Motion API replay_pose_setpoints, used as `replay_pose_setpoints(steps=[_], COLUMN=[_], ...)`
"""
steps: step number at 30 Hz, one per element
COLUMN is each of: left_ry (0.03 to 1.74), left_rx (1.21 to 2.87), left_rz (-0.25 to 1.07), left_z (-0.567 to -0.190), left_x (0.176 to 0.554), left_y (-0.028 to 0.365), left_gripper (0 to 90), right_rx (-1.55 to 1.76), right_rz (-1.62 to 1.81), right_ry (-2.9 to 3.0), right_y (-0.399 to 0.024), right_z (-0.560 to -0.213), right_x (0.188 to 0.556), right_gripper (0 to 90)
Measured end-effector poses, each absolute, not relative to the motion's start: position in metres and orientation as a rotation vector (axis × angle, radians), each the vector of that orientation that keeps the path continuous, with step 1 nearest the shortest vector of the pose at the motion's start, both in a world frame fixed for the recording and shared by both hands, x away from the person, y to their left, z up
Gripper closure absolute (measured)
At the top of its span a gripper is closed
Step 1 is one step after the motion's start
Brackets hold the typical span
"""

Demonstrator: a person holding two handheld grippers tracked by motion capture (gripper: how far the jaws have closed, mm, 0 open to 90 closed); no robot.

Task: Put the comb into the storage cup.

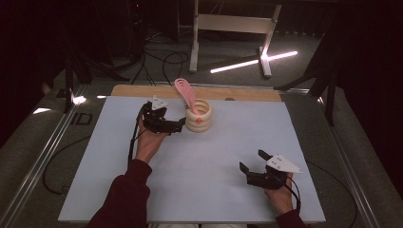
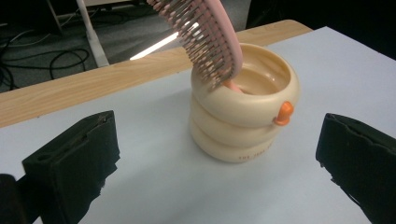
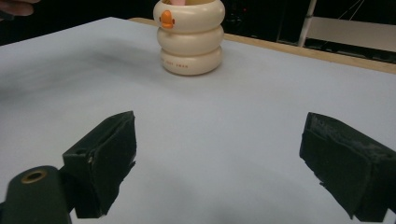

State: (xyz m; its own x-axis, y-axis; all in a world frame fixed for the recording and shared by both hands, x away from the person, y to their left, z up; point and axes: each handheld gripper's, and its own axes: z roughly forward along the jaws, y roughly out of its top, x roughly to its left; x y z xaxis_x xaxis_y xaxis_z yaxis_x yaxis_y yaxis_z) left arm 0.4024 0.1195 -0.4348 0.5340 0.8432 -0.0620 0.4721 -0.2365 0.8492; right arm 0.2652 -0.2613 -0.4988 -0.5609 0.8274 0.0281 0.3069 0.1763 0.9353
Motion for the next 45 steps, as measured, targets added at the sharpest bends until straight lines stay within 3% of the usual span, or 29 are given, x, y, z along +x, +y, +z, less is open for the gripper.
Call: replay_pose_setpoints(steps=[28, 45], left_ry=[1.063, 1.049], left_rx=[1.831, 1.822], left_rz=[0.588, 0.644], left_z=[-0.442, -0.466], left_x=[0.346, 0.298], left_y=[0.171, 0.204], left_gripper=[0.0, 0.0], right_rx=[1.069, 1.043], right_rz=[1.375, 1.342], right_ry=[1.949, 1.943], right_y=[-0.264, -0.266], right_z=[-0.498, -0.494], right_x=[0.265, 0.258], right_gripper=[10.8, 10.8])
